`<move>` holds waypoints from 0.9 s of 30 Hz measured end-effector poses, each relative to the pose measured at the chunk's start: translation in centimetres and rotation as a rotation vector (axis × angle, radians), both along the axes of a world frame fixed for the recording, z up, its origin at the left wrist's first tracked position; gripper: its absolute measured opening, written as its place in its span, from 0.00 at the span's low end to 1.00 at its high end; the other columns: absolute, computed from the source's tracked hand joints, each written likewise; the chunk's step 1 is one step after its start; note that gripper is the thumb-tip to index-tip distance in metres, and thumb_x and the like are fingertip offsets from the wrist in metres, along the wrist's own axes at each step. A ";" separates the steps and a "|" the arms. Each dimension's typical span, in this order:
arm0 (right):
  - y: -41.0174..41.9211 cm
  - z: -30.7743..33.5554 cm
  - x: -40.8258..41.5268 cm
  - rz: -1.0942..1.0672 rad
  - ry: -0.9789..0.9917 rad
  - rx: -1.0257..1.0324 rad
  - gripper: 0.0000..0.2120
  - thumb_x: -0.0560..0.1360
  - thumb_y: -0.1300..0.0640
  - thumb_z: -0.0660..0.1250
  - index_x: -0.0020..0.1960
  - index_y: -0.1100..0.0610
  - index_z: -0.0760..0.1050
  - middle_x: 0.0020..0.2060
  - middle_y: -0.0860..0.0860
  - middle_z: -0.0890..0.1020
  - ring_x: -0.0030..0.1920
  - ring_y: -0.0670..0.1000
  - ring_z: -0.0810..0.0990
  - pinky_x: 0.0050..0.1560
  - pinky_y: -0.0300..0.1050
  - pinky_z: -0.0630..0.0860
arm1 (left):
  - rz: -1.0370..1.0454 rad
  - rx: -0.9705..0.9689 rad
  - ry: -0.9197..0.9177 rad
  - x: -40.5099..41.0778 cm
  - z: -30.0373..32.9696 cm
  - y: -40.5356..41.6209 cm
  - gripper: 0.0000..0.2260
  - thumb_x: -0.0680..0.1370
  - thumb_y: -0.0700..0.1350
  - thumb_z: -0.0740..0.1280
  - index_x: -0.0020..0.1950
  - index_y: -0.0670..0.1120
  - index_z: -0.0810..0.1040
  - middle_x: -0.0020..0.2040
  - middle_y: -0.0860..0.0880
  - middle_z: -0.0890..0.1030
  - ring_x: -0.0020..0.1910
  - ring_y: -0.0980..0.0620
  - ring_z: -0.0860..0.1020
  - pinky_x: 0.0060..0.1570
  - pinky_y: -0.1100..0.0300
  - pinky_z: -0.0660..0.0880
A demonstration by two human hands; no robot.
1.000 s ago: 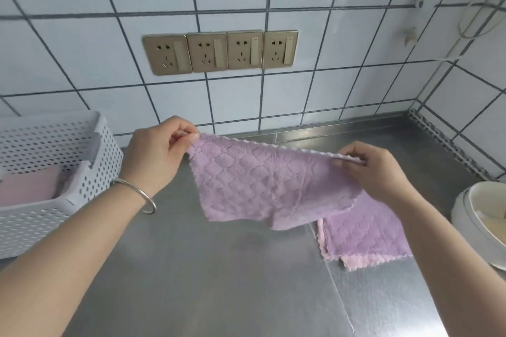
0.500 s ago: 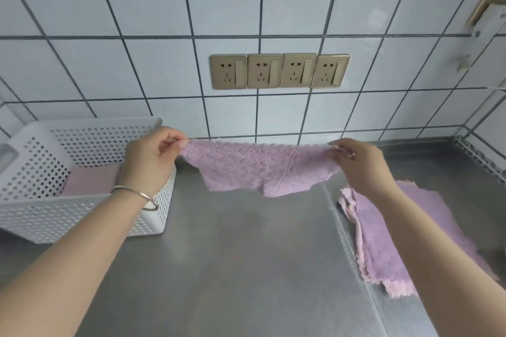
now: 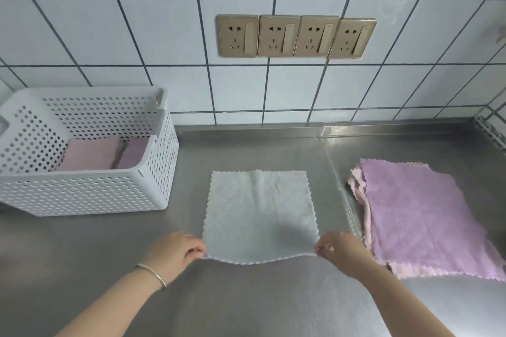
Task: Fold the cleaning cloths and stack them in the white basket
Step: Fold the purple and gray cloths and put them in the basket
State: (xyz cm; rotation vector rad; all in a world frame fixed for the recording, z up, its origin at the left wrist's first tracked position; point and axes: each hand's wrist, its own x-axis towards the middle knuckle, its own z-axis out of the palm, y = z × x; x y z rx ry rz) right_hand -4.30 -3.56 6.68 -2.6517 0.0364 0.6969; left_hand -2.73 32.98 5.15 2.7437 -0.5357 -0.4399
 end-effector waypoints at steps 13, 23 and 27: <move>1.0 -4.6 7.3 -0.324 0.047 -0.033 0.10 0.74 0.54 0.60 0.39 0.54 0.78 0.36 0.51 0.81 0.34 0.50 0.77 0.34 0.41 0.71 | 0.829 -0.412 0.415 8.2 -2.7 -2.2 0.07 0.79 0.47 0.62 0.49 0.46 0.77 0.40 0.48 0.82 0.30 0.55 0.80 0.28 0.66 0.71; 1.9 -9.9 15.1 -0.736 -0.160 -0.093 0.11 0.72 0.52 0.60 0.43 0.53 0.80 0.44 0.54 0.81 0.47 0.57 0.79 0.39 0.42 0.70 | 0.843 -0.155 0.134 18.3 -7.6 -5.9 0.14 0.76 0.50 0.62 0.38 0.42 0.80 0.34 0.45 0.82 0.34 0.44 0.78 0.38 0.58 0.74; 1.8 -10.6 15.8 -0.750 -0.188 -0.149 0.14 0.75 0.50 0.59 0.43 0.55 0.81 0.41 0.54 0.82 0.47 0.57 0.79 0.42 0.45 0.73 | 0.836 -0.076 0.068 18.3 -7.8 -6.1 0.12 0.76 0.49 0.62 0.43 0.44 0.82 0.39 0.42 0.82 0.36 0.43 0.74 0.38 0.58 0.71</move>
